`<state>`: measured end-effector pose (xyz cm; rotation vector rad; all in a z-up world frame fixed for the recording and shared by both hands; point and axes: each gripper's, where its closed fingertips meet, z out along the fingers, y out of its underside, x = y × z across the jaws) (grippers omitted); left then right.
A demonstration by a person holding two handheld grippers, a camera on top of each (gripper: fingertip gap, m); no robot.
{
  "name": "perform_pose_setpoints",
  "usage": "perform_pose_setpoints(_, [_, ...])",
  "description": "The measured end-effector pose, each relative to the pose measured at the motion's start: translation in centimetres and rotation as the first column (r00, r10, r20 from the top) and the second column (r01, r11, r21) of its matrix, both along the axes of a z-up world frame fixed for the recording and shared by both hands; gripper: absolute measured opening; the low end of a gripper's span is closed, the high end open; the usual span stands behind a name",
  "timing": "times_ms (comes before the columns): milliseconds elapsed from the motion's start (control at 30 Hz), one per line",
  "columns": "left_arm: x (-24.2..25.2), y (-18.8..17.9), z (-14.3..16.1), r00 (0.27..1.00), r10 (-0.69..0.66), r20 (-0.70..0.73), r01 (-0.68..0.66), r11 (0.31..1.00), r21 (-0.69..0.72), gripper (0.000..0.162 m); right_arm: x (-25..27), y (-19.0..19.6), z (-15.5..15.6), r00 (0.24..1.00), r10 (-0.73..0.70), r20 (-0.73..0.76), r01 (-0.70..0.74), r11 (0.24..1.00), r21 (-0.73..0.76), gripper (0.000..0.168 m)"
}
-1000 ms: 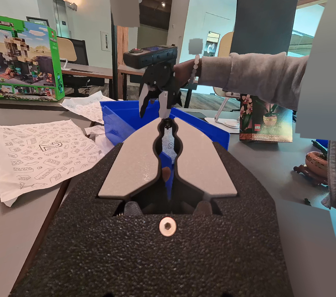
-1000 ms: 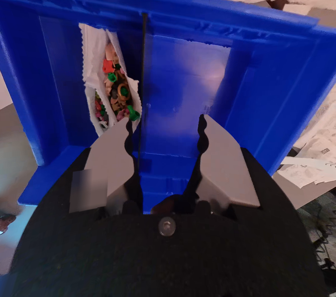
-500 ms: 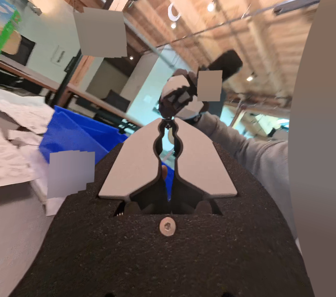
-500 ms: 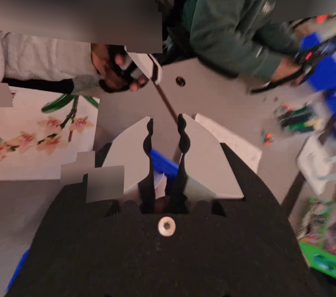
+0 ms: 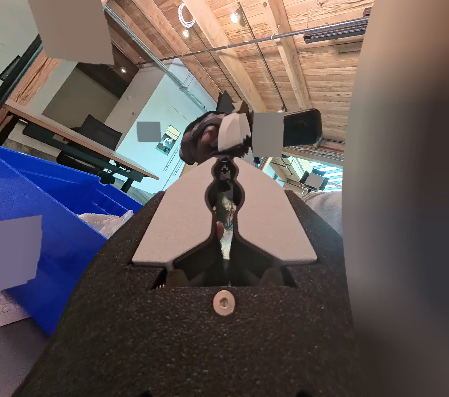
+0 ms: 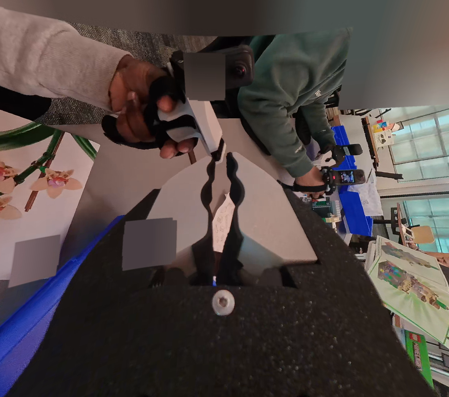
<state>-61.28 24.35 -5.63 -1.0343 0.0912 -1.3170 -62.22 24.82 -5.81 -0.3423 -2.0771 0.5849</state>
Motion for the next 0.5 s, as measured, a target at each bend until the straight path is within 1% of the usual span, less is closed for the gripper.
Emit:
perform_pose_setpoints(33, [-0.1, -0.1, 0.1, 1.000, -0.003, 0.007, 0.003, 1.000, 0.003, 0.006, 0.1, -0.1, -0.1, 1.000, 0.004, 0.003, -0.004, 1.000, 0.004, 0.005])
perform_pose_setpoints(100, [0.0, -0.1, 0.1, 1.000, -0.010, 0.007, 0.010, 1.000, 0.004, 0.006, 0.1, -0.1, -0.2, 1.000, 0.001, 0.014, -0.001, 1.000, 0.009, 0.004])
perform_pose_setpoints(200, [0.3, -0.2, 0.0, 1.000, -0.017, -0.016, 0.017, 1.000, 0.003, 0.007, 0.4, -0.2, -0.3, 0.998, 0.011, 0.059, -0.010, 1.000, -0.025, 0.003])
perform_pose_setpoints(267, [0.1, 0.4, -0.5, 0.996, 0.053, -0.073, -0.055, 0.998, -0.021, 0.018, 0.6, 1.0, -0.6, 0.995, -0.017, 0.096, 0.018, 1.000, -0.005, 0.003])
perform_pose_setpoints(300, [-0.2, 0.7, -1.0, 0.988, 0.104, -0.116, -0.109, 0.993, -0.034, 0.023, 0.7, 2.5, -0.7, 0.991, -0.052, 0.127, 0.051, 0.999, 0.013, 0.003])
perform_pose_setpoints(367, [-1.1, 1.1, -1.6, 0.965, 0.187, -0.185, -0.200, 0.979, -0.050, 0.024, 1.4, 5.7, -1.8, 0.963, -0.129, 0.235, 0.132, 0.991, 0.003, 0.002])
perform_pose_setpoints(400, [-1.3, 1.1, -1.7, 0.953, 0.216, -0.214, -0.232, 0.971, -0.053, 0.025, 2.0, 7.9, -2.8, 0.931, -0.188, 0.313, 0.194, 0.981, 0.011, 0.002])
perform_pose_setpoints(433, [-1.5, 1.1, -1.9, 0.937, 0.242, -0.250, -0.262, 0.964, -0.051, 0.026, 3.0, 10.2, -4.1, 0.876, -0.247, 0.415, 0.255, 0.966, 0.036, 0.002])
perform_pose_setpoints(500, [-1.6, 1.2, -2.2, 0.900, 0.295, -0.321, -0.323, 0.946, -0.034, 0.029, 5.0, 14.1, -6.3, 0.752, -0.351, 0.558, 0.372, 0.925, 0.080, 0.003])
